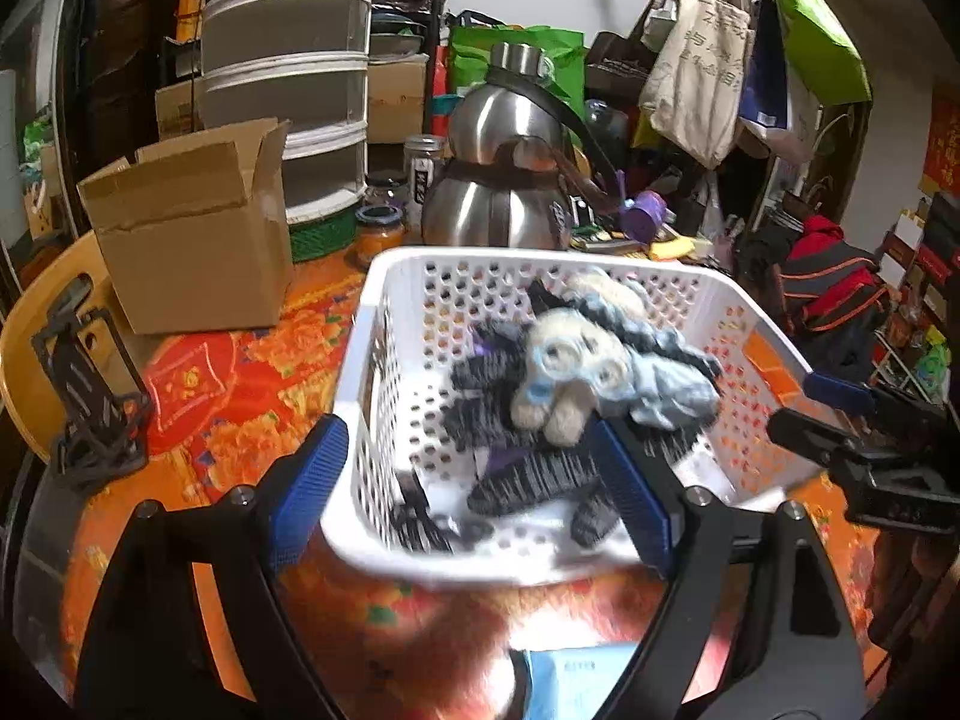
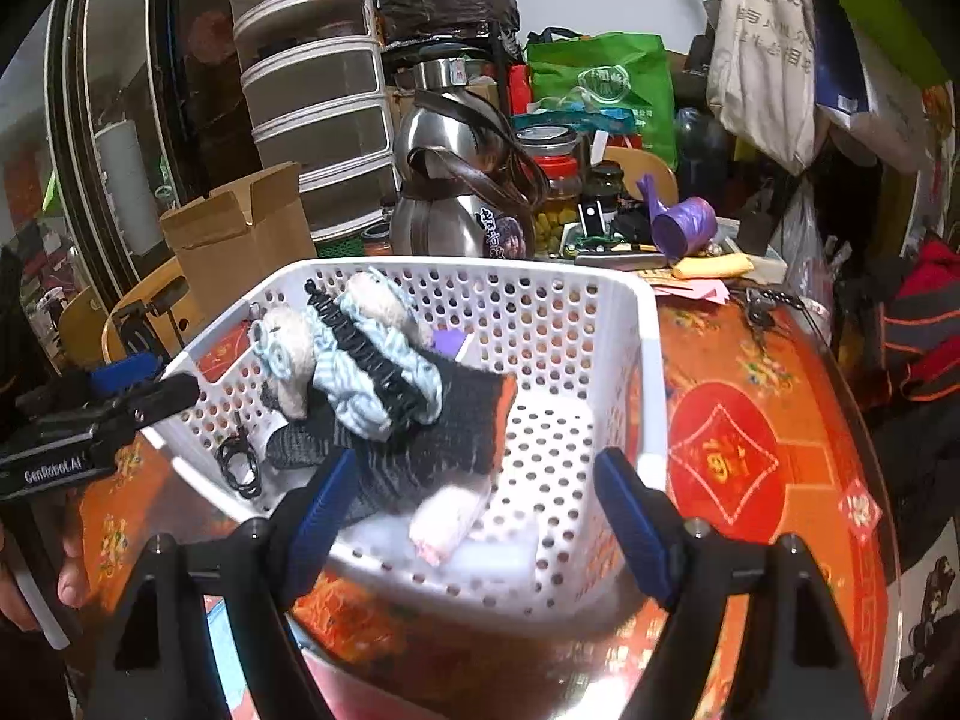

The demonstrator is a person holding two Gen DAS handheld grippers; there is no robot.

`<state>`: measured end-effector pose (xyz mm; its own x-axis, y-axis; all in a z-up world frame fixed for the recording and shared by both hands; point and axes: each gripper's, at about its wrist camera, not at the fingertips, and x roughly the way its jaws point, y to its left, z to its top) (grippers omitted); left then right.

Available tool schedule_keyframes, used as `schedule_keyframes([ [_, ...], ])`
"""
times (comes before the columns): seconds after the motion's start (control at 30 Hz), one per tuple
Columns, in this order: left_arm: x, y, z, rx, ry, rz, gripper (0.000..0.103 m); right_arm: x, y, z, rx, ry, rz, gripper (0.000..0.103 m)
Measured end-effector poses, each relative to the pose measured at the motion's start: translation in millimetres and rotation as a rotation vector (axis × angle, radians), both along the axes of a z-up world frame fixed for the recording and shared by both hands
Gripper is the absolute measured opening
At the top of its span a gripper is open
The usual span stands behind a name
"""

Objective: Organize soft objects
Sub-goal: 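Move both grippers back to the pink packet on the table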

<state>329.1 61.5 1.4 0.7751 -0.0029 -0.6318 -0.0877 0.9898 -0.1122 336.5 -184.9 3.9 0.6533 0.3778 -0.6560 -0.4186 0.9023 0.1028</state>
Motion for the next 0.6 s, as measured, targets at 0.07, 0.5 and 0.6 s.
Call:
schedule_keyframes([
  [0.07, -16, -1, -1, 0.007, 0.001, 0.004, 0.082, -14, -7, 2, 0.028, -0.003, 0.013, 0.081],
  [0.5, -120, -39, -51, -0.056, 0.088, -0.068, 0.082, -133, -83, -51, 0.147, 0.089, -0.061, 0.086],
  [0.6, -126, -63, -63, -0.065, 0.116, -0.114, 0.082, -141, -95, -73, 0.189, 0.168, -0.068, 0.086],
])
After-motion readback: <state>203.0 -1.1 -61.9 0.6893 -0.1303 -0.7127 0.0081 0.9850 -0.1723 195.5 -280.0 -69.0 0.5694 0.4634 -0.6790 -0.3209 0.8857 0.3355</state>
